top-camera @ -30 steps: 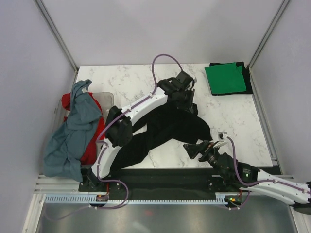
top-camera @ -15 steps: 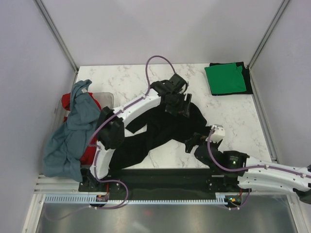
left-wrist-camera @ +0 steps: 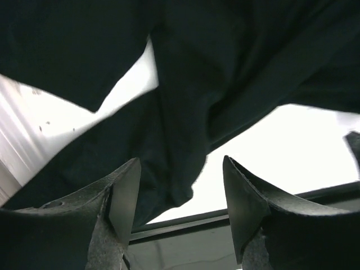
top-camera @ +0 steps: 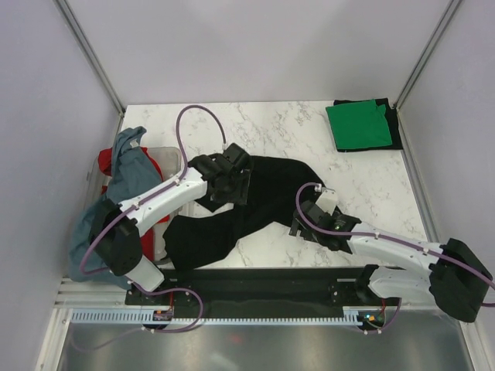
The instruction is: Fold and stack the t-shirts
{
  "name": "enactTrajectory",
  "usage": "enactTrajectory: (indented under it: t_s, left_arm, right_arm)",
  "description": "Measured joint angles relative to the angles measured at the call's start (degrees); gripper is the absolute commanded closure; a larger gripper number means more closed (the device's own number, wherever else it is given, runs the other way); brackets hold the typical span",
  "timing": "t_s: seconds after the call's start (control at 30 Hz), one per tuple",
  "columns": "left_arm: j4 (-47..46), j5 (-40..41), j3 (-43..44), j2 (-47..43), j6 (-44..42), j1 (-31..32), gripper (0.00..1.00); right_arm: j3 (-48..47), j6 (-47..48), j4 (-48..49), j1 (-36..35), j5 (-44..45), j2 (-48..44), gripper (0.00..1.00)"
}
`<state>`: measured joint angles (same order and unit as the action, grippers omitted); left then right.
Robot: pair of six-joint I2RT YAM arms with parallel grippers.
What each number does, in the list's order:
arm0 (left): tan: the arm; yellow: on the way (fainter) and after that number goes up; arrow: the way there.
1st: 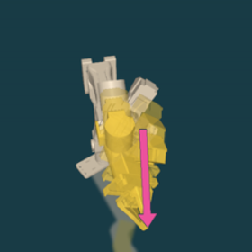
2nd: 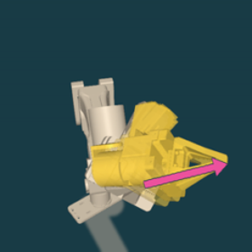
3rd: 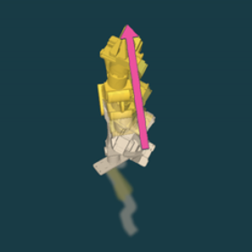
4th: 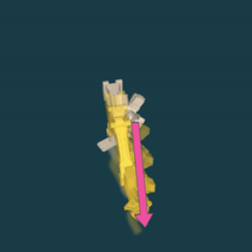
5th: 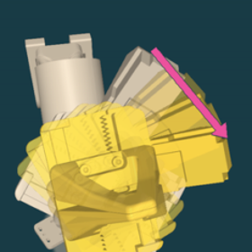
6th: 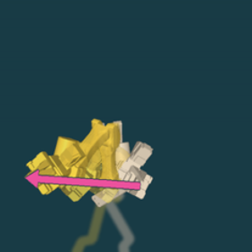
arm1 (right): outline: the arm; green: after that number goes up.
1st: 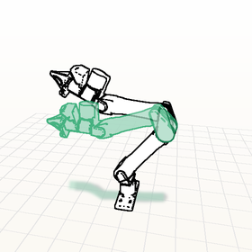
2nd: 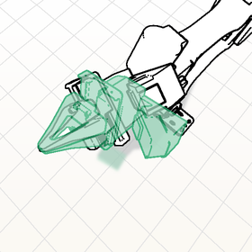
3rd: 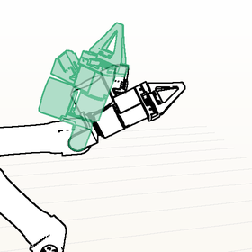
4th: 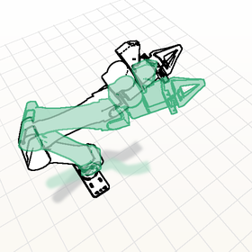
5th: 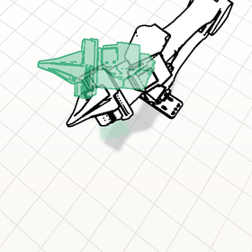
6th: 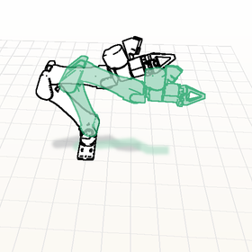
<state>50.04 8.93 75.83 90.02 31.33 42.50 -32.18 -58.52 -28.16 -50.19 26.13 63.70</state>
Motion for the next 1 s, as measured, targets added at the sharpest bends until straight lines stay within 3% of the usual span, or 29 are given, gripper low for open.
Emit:
enactTrajectory:
  t_s: [0.27, 0.33, 0.53, 0.63, 0.67, 0.73, 0.77, 0.9, 1.0]
  left_arm:
    - [-3.3, -0.5, -11.4, -0.2, 2.1, 0.0, 0.37]
    - [-4.6, -0.7, -12.0, 0.1, 2.2, 0.0, 0.38]
    - [-8.9, -3.0, -12.0, 3.0, 2.3, 0.0, 0.41]
    - [-10.1, -3.5, -12.0, 4.6, 2.4, 0.0, 0.55]
    - [-10.3, -3.5, -12.0, 5.1, 2.4, 0.0, 0.73]
    - [-10.8, -3.5, -12.0, 6.1, 2.9, 0.0, 0.97]
    - [-11.0, -3.5, -12.0, 6.7, 2.9, 0.0, 0.98]
    - [-9.3, -2.7, -10.5, 7.2, 2.7, 0.0, 0.98]
    - [-4.7, -1.0, -4.1, 7.2, 2.0, -0.1, 0.98]
  right_arm:
    - [1.4, 4.2, 7.6, 4.9, -6.5, 6.9, 0.32]
    - [1.7, 5.1, 9.2, 6.5, -7.5, 7.0, 0.40]
    - [2.3, 6.3, 12.0, 8.9, -9.7, 7.4, 0.49]
    - [2.8, 6.8, 13.0, 9.6, -10.1, 7.4, 0.65]
    - [3.1, 7.0, 13.4, 9.7, -10.4, 7.4, 0.70]
    - [3.5, 7.3, 14.0, 10.0, -11.1, 7.4, 0.95]
    - [3.7, 7.5, 14.1, 10.2, -11.5, 7.4, 1.00]
    - [4.1, 7.6, 14.2, 11.5, -12.7, 6.8, 1.00]
    - [4.9, 8.6, 11.8, 16.1, -13.8, 2.7, 1.00]
